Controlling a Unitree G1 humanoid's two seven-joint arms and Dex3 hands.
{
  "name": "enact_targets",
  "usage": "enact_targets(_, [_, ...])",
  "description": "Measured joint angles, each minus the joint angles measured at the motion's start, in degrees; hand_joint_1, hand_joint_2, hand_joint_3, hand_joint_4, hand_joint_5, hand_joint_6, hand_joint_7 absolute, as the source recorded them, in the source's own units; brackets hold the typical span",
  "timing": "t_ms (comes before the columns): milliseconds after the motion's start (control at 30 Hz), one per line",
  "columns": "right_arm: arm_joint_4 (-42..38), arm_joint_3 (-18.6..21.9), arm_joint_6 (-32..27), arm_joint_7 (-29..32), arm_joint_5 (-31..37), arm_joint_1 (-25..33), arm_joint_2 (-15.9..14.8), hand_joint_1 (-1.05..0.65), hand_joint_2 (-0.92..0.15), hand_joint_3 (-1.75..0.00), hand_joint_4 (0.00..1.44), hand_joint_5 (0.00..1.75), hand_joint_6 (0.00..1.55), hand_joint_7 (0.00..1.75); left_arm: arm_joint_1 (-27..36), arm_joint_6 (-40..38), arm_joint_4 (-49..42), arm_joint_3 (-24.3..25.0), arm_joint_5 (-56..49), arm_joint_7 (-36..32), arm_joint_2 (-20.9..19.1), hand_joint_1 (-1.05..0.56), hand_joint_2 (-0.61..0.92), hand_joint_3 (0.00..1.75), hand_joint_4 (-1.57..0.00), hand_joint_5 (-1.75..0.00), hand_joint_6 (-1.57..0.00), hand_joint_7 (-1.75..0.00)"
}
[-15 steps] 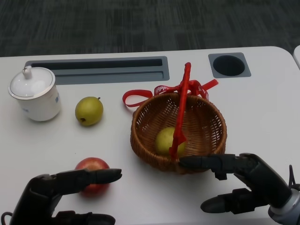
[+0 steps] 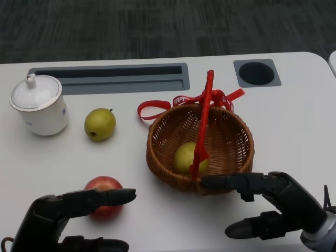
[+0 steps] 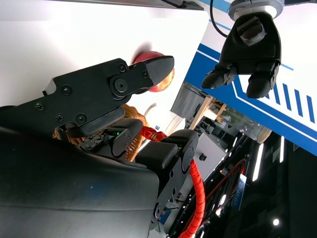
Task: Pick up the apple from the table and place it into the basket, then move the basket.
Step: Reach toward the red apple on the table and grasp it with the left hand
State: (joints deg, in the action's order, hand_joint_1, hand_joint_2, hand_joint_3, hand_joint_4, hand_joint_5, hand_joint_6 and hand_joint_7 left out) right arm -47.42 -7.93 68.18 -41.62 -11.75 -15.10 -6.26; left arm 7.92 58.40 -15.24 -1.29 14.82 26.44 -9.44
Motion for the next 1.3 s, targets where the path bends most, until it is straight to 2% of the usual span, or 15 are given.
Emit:
enact_targets(100, [0.0,0.0,0.0,0.0,0.2,0.0,0.0,-0.46,-0.82,0.00,0.72,0.00,0.66,0.00,0.0,0.1,0.0,0.2,-0.5,-0.1,0.1,-0.40,0.74,0.00,-0.99,0.00,-0.91,0.00])
enact_targets(167, [0.0,0.0,0.0,0.0,0.4,0.0,0.0,-0.46,-0.82,0.00,0.72,0.00,0.65,0.00,0.0,0.8,-0.1,0.9,-2.0,-0.8,0.6,-0.44,0.73,0.00,-0.91,0.00,-0.85,0.00])
enact_targets(267, [0.0,0.0,0.0,0.0,0.6,0.0,0.0,-0.46,-0.82,0.00,0.72,0.00,0.65,0.00,-0.6,4.0,-0.7,3.9,-7.8,-3.4,1.7,-0.55,0.73,0.00,-0.70,0.00,-0.69,0.00])
enact_targets(367, [0.0,0.0,0.0,0.0,0.7,0.0,0.0,-0.47,-0.82,0.00,0.73,0.00,0.66,0.00,-2.2,6.9,-2.0,9.4,-18.7,-8.2,2.2,-0.66,0.74,0.00,-0.43,0.00,-0.49,0.00])
enact_targets(433, [0.0,0.0,0.0,0.0,0.8,0.0,0.0,-0.47,-0.82,0.00,0.73,0.00,0.66,0.00,-3.6,7.7,-3.2,12.4,-25.9,-11.5,1.5,-0.70,0.74,0.00,-0.31,0.00,-0.38,0.00])
enact_targets(600, [0.0,0.1,0.5,0.2,1.0,0.0,0.0,-0.48,-0.82,0.00,0.74,0.00,0.66,0.00,-7.0,5.1,-8.3,14.6,-38.4,-19.8,-1.8,-0.76,0.73,0.00,-0.25,0.00,-0.29,0.00])
enact_targets(733, [0.0,0.1,0.8,0.2,1.0,0.0,0.1,-0.47,-0.82,0.00,0.74,0.00,0.66,0.00,-10.5,1.1,-14.3,12.5,-43.3,-25.5,-4.4,-0.74,0.71,0.00,-0.22,0.00,-0.26,0.00])
enact_targets(933, [0.2,0.0,0.8,0.5,1.0,0.1,0.1,-0.47,-0.81,0.00,0.75,0.00,0.67,0.00,-16.3,-2.0,-25.5,6.4,-47.5,-32.7,-6.7,-0.71,0.71,0.00,-0.23,-0.01,-0.28,-0.01])
enact_targets(1300, [0.9,0.0,0.8,0.6,1.0,0.5,0.0,-0.48,-0.82,0.00,0.76,0.00,0.67,0.00,-25.5,-5.1,-43.1,-4.2,-47.9,-40.4,-6.5,-0.74,0.71,0.00,-0.27,-0.01,-0.29,0.00])
